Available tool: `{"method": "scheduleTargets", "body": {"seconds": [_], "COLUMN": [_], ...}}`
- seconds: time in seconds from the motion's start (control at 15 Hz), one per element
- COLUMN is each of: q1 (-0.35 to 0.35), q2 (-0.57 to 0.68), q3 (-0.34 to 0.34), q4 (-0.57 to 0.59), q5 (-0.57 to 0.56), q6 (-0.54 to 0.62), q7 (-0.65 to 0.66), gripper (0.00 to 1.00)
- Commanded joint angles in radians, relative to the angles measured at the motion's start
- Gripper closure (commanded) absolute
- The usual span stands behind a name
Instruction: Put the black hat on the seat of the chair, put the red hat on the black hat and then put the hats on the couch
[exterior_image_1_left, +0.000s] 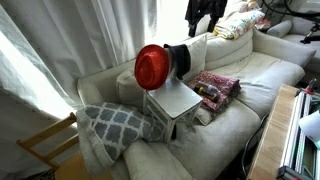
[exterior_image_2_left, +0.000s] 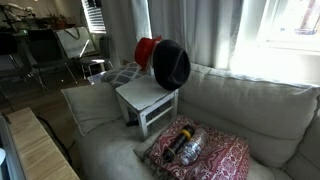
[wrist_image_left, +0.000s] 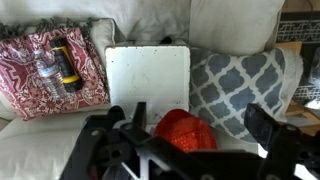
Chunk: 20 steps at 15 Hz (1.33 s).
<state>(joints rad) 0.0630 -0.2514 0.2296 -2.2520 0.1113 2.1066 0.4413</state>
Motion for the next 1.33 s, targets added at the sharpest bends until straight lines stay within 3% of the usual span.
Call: {"method": "scheduleTargets", "body": {"seconds": [0.0, 0.27, 0.6, 0.67, 0.73, 1.27], "q1": [0.013, 0.069, 0.153, 0.166, 0.162, 0.225], "q2": [0.202, 0.393, 0.591, 0.614, 0.544, 0.657], "q3": [0.063, 0.035, -0.041, -0.053, -0.057, -0.118], "q4": [0.091, 0.195, 0.358, 0.382, 0.312, 0.387], "q5": [-0.127, -0.292, -0.319, -0.307, -0.279, -0.314], "q6": [0.077, 0.143, 0.165, 0.168, 0.162, 0.208], "q7": [0.236, 0.458, 0.512, 0.504, 0.469, 0.541], "gripper": [0.00, 0.00, 0.00, 0.00, 0.00, 0.00]}}
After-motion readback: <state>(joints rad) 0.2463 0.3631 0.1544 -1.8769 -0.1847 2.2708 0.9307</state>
